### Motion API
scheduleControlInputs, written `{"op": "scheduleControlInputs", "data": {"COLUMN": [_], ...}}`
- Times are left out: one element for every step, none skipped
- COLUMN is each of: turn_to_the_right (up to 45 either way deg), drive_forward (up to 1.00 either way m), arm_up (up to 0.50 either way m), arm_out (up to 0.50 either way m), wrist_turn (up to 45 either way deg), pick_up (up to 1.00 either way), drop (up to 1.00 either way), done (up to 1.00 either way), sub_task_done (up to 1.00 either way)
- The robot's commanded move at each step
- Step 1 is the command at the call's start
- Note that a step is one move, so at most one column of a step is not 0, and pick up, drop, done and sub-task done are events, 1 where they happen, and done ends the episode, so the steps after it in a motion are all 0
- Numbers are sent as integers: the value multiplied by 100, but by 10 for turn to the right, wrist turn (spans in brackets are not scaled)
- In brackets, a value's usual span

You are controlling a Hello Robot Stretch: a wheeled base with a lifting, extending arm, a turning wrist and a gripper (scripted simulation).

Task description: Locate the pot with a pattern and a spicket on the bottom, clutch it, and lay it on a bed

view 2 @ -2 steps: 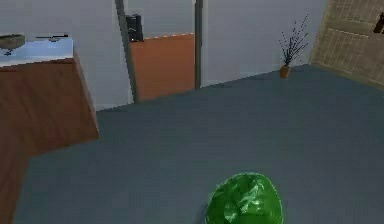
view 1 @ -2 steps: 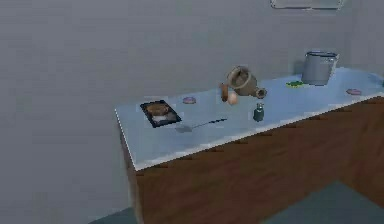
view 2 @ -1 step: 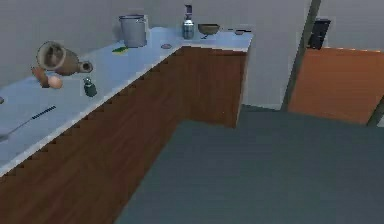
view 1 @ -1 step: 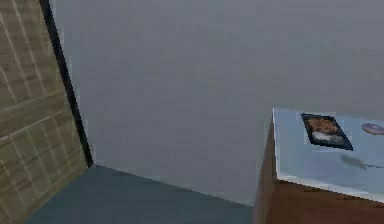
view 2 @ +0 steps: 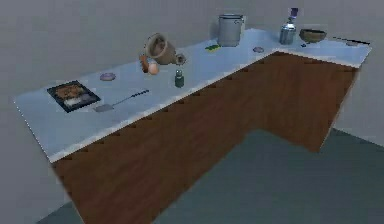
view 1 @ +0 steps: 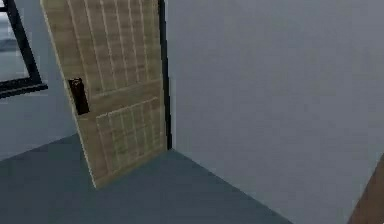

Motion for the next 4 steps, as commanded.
{"op": "scheduleControlInputs", "data": {"turn_to_the_right": [450,450,210,0], "drive_forward": [0,0,0,100], "arm_up": [0,0,0,0], "arm_out": [0,0,0,0], "wrist_turn": [0,0,0,0], "pick_up": [0,0,0,0], "drop": [0,0,0,0], "done": [0,0,0,0], "sub_task_done": [0,0,0,0]}}
